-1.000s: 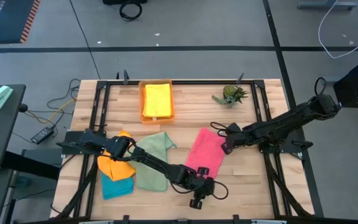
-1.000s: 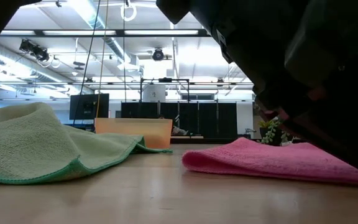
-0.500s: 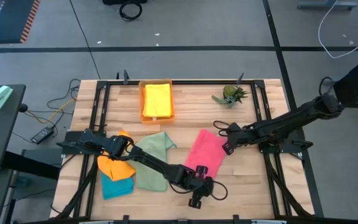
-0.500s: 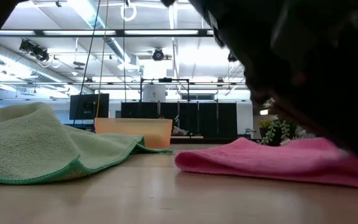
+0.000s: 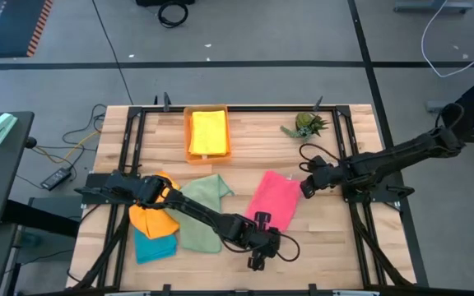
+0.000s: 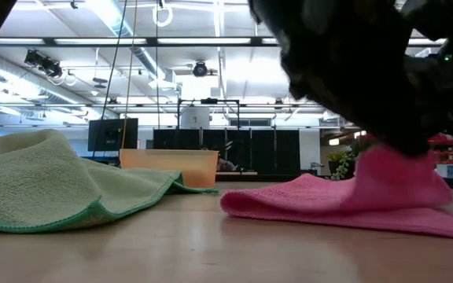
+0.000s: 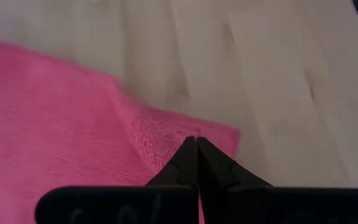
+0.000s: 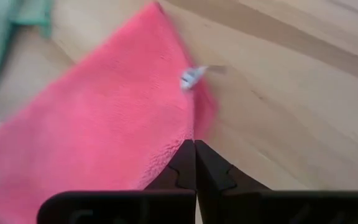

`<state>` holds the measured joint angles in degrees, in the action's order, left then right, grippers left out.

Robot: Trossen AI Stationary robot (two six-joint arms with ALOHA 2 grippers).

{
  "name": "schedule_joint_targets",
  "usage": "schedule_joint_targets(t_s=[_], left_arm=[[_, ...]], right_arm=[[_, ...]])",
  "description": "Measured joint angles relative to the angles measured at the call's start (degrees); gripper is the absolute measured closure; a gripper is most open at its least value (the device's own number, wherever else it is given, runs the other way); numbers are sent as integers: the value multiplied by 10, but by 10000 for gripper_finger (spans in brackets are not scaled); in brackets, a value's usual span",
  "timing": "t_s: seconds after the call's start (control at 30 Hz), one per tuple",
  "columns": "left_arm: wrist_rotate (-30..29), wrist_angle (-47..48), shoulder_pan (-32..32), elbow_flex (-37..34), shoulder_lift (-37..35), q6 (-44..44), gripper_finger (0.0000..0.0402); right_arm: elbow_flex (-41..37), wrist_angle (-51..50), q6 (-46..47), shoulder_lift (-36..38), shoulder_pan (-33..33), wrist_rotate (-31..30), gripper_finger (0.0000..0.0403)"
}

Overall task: Fold microfiber towels
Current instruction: Fold the pink microfiber cloth

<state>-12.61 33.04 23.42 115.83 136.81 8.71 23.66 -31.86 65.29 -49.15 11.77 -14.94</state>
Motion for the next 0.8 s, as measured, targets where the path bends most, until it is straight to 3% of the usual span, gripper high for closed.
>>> schedule_joint_targets(t_s=[0.2,0.4,0.63,0.8], left_arm=[[-44,86,-1,0,-49,8,400],[-71,204,0,0,-84,45,400],[-112,326,3,-1,-101,100,401],[-142,394,9,0,-116,132,401]], right_arm=[[1,124,-1,-4,-6,-4,402],[1,195,-33,-45,-61,-7,402],[2,339,-91,-124,-149,56,402],[56,355,-148,-187,-190,87,402]])
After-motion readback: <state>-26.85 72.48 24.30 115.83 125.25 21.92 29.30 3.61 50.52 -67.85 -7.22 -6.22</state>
